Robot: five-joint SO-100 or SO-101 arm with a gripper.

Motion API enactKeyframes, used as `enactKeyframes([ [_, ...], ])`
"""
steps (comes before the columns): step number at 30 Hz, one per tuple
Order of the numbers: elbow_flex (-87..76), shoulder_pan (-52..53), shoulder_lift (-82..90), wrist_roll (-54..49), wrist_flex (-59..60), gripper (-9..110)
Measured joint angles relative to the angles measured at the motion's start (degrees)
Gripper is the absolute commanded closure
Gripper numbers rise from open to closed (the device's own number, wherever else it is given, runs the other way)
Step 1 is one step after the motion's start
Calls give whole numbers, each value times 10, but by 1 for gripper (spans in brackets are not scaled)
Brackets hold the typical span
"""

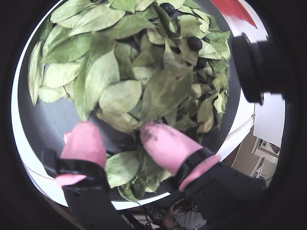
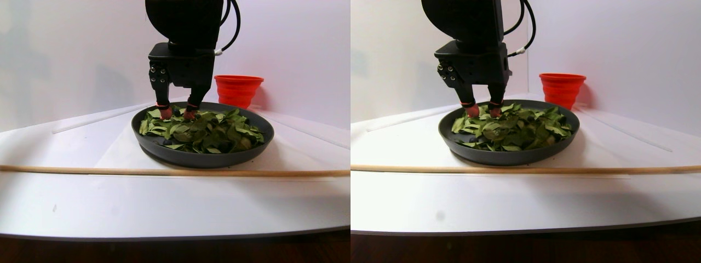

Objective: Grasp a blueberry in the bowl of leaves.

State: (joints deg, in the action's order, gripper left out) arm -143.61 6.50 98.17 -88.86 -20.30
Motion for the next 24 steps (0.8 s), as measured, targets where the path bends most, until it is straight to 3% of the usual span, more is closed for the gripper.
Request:
enactKeyframes([
  [24, 16, -14, -70, 25, 0, 82],
])
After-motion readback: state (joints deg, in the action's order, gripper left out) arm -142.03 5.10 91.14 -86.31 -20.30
